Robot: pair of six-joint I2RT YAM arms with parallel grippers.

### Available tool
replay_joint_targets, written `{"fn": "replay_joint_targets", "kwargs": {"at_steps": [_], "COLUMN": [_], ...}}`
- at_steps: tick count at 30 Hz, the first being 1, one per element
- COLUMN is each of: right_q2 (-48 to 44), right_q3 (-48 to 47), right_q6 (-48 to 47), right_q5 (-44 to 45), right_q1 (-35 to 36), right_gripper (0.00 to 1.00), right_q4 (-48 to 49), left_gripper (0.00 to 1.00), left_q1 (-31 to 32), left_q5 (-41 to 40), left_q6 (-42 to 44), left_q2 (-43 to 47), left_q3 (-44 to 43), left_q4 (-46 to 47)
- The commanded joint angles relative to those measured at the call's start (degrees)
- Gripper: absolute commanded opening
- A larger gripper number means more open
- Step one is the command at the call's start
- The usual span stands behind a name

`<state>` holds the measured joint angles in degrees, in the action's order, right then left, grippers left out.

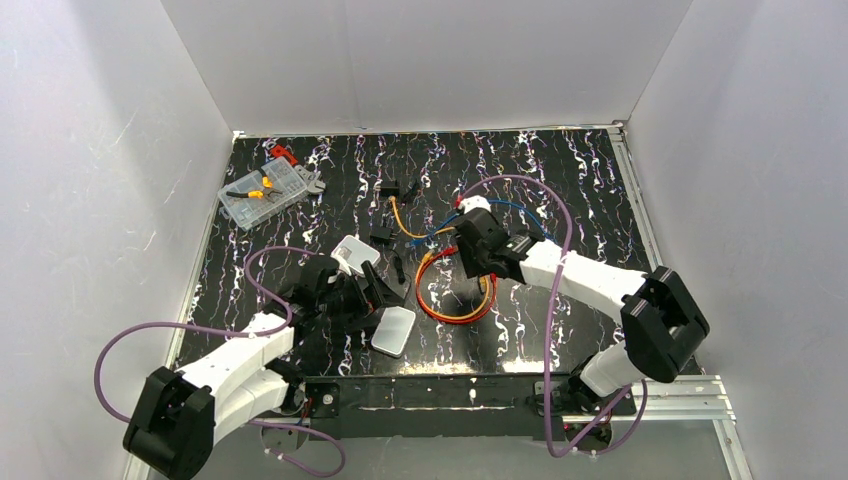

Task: Insert the plug into the switch port
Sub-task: Adjust the switch port at the center of the board, then pick up the connector from the center of the board.

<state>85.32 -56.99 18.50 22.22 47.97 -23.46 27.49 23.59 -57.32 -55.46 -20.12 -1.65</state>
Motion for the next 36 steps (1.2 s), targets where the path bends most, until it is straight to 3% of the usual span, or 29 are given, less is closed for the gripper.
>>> {"fn": "replay_joint_targets", "kwargs": {"at_steps": [1,23,31,36], "right_q2": [-2.0,7.0,9.8,10.8], "right_q3": [1.5,-0.9,-2.1,-2.8], "right_q6": [2.1,6.9,7.5,7.7], "right_q5": [0.7,-3.1,-2.9,-2.9], "right_q1": [-3.9,-8.1,-9.0,-9.3], "right_gripper": [0.51,0.49,0.45,0.35], "right_q4": [-1.0,4.6,6.4,6.7], "left_gripper": [0.93,0.98,0.98,0.98], "left_q1": [0.1,0.1,0.1,0.1], "left_q5": [1.9,-3.2,-4.1,-4.3], "left_q6": [-1.6,1.3,2.3,2.6], "left_q2": [2.0,10.0,10.4,10.1], "left_q3": [0.8,1.0,0.6,0.8], "left_q4": [1.3,-7.2,-8.5,-8.7]}}
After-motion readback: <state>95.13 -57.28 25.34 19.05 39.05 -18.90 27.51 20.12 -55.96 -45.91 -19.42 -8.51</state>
